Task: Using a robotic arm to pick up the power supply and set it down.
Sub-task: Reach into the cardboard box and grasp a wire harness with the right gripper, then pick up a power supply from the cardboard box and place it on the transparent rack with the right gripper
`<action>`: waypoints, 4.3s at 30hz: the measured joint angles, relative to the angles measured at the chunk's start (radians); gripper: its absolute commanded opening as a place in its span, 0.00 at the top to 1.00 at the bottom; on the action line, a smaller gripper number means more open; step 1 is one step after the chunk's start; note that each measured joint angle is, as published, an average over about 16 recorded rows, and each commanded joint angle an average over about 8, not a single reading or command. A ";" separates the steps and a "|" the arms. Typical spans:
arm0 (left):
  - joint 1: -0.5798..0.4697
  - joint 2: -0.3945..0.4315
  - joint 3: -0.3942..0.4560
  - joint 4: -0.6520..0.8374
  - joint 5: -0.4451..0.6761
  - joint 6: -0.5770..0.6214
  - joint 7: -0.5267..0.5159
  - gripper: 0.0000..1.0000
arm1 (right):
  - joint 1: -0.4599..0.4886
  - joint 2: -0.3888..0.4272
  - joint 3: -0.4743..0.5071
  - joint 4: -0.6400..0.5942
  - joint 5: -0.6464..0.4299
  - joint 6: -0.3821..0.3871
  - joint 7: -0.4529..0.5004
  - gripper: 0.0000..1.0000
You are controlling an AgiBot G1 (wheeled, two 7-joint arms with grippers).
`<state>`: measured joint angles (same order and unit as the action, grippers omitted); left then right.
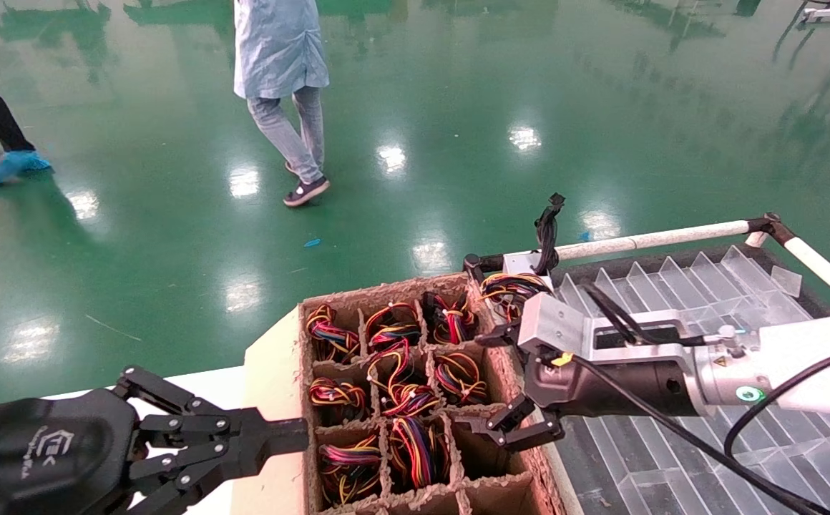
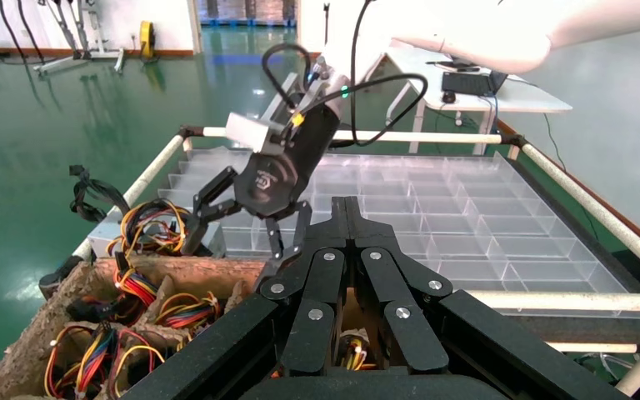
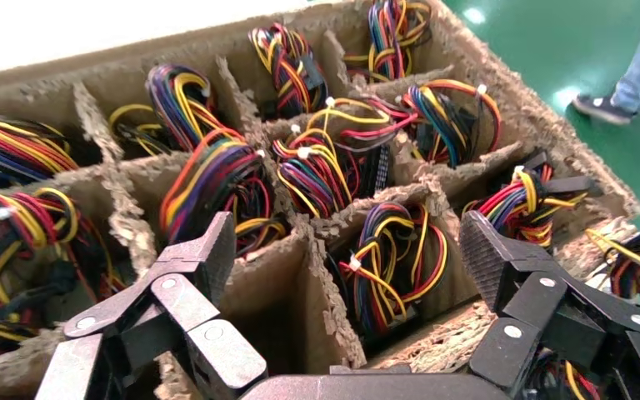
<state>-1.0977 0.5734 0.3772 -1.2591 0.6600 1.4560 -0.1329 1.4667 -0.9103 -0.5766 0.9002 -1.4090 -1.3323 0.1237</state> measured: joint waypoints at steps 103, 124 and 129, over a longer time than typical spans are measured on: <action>0.000 0.000 0.001 0.000 0.000 0.000 0.000 0.00 | 0.225 0.282 0.227 -0.127 0.386 -0.225 -0.031 1.00; 0.000 0.000 0.001 0.000 -0.001 0.000 0.000 0.00 | 0.096 0.436 0.208 -0.114 0.348 -0.196 -0.059 1.00; 0.000 0.000 0.001 0.000 -0.001 0.000 0.000 0.00 | 0.078 0.423 0.189 -0.130 0.322 -0.196 -0.087 1.00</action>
<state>-1.0979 0.5731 0.3779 -1.2591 0.6595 1.4557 -0.1325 1.5451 -0.4871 -0.3876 0.7698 -1.0875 -1.5280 0.0368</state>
